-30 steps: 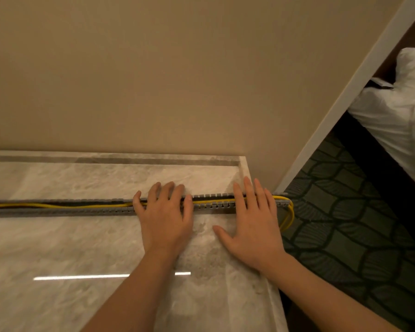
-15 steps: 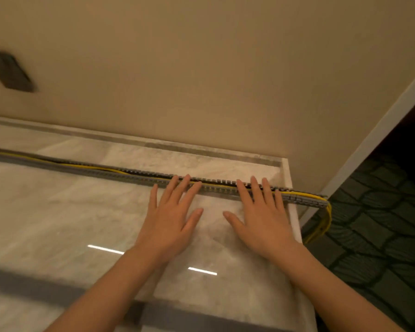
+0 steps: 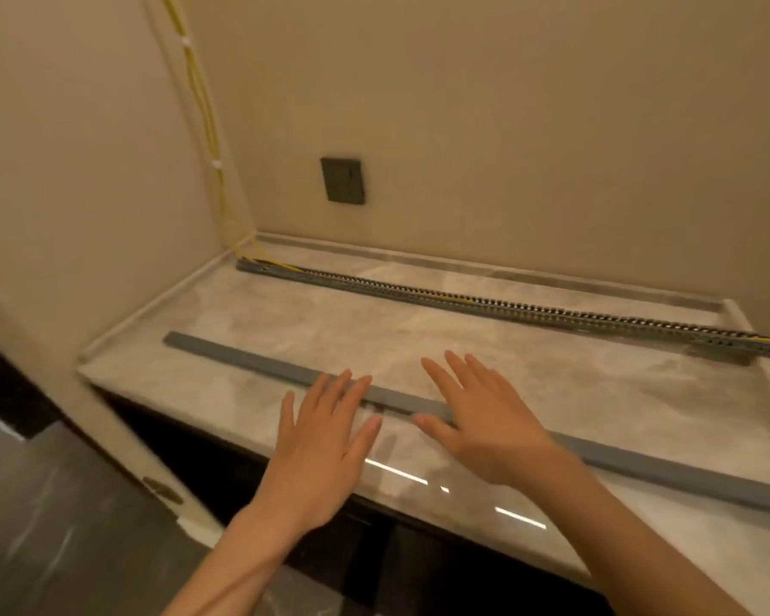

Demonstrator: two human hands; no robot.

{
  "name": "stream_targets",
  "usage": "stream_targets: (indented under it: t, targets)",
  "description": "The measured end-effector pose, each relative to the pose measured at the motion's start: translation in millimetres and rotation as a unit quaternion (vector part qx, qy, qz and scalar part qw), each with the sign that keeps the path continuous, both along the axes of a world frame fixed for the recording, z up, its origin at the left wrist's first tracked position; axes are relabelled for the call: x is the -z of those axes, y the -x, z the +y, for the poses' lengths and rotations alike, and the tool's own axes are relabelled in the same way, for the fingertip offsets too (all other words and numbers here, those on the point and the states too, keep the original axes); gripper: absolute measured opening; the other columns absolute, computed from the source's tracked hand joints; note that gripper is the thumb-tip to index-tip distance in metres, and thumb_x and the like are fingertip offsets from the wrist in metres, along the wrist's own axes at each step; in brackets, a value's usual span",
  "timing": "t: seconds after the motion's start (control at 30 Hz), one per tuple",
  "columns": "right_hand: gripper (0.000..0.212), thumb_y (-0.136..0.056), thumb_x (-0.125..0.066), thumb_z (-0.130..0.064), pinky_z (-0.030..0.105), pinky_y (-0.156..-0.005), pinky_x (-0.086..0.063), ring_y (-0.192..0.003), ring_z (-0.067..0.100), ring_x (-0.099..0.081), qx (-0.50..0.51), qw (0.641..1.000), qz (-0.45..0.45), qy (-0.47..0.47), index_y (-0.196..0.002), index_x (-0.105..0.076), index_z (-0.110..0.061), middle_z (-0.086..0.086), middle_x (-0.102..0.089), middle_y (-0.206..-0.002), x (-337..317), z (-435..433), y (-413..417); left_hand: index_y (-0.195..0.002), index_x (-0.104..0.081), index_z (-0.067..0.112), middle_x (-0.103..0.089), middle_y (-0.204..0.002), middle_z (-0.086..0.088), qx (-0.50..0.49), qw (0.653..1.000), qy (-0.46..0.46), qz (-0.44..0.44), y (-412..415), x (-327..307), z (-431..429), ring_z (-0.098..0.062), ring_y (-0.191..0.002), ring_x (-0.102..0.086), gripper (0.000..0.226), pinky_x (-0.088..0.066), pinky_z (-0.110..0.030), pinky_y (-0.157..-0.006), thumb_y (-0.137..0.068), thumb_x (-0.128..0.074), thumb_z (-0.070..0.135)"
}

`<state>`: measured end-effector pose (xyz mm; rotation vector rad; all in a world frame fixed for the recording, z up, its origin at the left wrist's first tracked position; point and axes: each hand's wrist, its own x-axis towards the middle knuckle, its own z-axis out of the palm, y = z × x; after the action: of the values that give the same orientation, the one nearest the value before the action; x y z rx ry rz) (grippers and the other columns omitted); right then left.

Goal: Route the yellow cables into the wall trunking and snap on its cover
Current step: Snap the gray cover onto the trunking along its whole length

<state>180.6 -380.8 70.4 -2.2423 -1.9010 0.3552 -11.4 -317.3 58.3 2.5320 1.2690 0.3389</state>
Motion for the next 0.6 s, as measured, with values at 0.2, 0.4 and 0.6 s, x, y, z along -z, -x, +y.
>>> stream_targets:
  t: [0.2,0.4,0.6]
  targets:
    - [0.069,-0.09,-0.031,-0.063,0.039,-0.117,-0.009,-0.145,0.019,-0.003,-0.061,0.998,0.021,-0.016,-0.148,-0.006,-0.035,-0.002,-0.006,-0.158,6,30,99,-0.147,-0.012,0.04,-0.008,-0.158,0.012,-0.07,0.997,0.037,-0.019,102,1,13,-0.01,-0.145,0.002,0.057,0.005,-0.039,-0.117,-0.093,-0.016,0.057]
    - [0.067,-0.09,-0.034,-0.061,0.038,-0.116,-0.018,-0.142,0.016,-0.015,-0.074,0.997,0.032,-0.015,-0.147,-0.014,-0.032,-0.004,-0.017,-0.156,22,79,143,-0.148,-0.014,0.037,-0.011,-0.157,0.01,-0.109,0.991,0.069,-0.032,146,12,30,-0.009,-0.144,0.0,0.055,0.004,-0.04,-0.118,-0.095,-0.019,0.054]
    - [0.063,-0.091,-0.045,-0.051,0.036,-0.113,-0.026,-0.138,0.02,-0.027,-0.091,0.994,0.044,-0.05,-0.145,-0.026,-0.024,0.001,-0.03,-0.151,48,153,162,-0.147,-0.016,0.036,-0.012,-0.157,0.009,-0.139,0.987,0.075,-0.006,162,29,91,-0.011,-0.144,-0.003,0.053,0.003,-0.041,-0.118,-0.097,-0.021,0.052]
